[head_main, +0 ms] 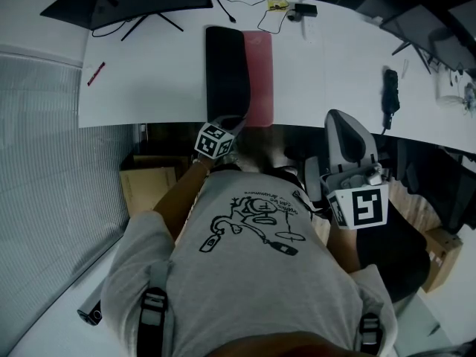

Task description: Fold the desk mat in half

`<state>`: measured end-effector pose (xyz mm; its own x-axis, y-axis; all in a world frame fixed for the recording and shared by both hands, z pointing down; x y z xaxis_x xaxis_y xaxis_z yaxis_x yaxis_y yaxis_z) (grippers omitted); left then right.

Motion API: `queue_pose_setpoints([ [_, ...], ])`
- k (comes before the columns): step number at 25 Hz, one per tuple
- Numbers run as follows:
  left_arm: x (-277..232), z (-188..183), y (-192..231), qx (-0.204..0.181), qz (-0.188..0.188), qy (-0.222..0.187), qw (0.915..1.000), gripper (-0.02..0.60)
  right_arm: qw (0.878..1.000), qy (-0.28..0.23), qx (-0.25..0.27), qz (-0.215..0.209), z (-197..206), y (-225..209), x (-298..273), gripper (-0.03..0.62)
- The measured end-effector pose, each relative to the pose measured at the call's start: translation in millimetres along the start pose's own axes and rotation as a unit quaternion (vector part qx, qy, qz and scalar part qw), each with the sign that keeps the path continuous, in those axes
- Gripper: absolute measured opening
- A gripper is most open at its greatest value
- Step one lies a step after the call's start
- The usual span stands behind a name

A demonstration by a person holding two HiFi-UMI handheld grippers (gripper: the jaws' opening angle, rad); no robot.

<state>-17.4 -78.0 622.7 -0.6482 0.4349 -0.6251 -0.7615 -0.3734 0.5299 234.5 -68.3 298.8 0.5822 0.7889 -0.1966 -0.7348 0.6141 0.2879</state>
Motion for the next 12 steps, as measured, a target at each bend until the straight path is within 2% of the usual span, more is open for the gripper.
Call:
queue_pose_setpoints([
  [12,-18.7,-2.7,-15.2,-0.012,0.010,0.014,0.9998,0.031,1.000,0.002,-0.005,0.006,7.4,-11.4,8.5,0.006],
])
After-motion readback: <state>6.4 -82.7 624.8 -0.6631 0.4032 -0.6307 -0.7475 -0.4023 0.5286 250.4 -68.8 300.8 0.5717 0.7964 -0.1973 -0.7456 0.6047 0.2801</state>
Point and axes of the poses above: the fingertips, and each gripper's own axes: x backward along the fingers, y to its left, z out of its underside, the point moved 8 cm from there along x, backward along the fingers, and after that the axes turned 15 degrees about x, right-handed, at the moved point
